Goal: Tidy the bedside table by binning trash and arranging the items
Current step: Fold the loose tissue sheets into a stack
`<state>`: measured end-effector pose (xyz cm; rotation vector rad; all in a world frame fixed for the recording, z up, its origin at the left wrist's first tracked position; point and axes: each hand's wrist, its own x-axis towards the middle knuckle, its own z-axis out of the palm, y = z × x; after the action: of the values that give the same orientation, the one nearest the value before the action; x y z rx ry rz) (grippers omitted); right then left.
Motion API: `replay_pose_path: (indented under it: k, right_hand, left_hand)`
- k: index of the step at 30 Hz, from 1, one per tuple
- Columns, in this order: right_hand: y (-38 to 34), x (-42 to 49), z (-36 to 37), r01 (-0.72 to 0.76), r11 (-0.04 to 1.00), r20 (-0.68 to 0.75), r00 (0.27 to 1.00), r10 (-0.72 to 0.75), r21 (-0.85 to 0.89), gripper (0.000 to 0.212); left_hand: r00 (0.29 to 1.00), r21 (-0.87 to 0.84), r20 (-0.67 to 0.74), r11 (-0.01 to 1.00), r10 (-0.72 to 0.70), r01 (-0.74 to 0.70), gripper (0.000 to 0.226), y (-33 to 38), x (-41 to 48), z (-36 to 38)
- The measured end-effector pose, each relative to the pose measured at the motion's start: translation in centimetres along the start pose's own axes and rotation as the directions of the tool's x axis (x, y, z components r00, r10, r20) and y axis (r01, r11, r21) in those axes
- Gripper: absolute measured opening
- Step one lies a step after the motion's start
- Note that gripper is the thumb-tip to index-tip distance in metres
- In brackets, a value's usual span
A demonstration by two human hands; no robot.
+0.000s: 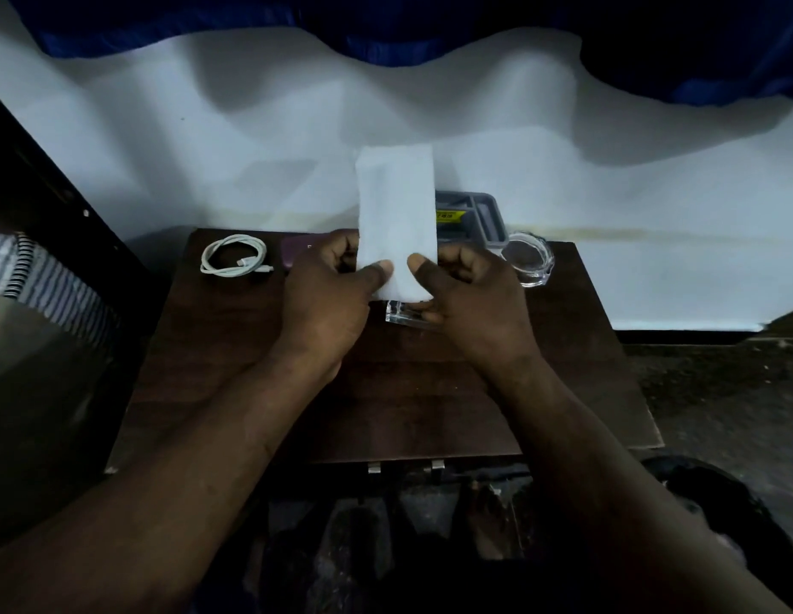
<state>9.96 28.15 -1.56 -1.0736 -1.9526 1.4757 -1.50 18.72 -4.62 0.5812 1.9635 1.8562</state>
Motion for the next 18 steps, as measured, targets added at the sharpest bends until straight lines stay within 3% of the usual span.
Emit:
replay_pose_path:
  k: [10,12,14,18]
  right_hand:
    - [0.5,3.4,-0.7,0.148,0.984,-0.198,0.966,-0.166,-0.100,0.011]
    - [0.3,5.1,-0.9,0.197,0.970,-0.212,0.951,-0.224,-0.141,0.010]
    - [0.1,7.0,-1.2,0.232,0.951,-0.238,0.931,-0.278,-0.203,0.006]
    - [-0.1,10.7,-1.6,0.277,0.902,-0.239,0.900,-0.364,-0.332,0.020]
  left_hand:
    - [0.993,0.164,-0.009,0.980,0.121,-0.118,0.012,0.6,1.7,1.8]
    - [0.982,0.288,0.004,0.940,0.188,-0.181,0.006,1.1,3.2,2.4]
    - [0.964,0.421,0.047,0.870,0.262,-0.257,0.014,1.8,4.9,3.0]
    - [0.937,0.523,0.103,0.783,0.334,-0.337,0.022,2.2,8.4,4.8]
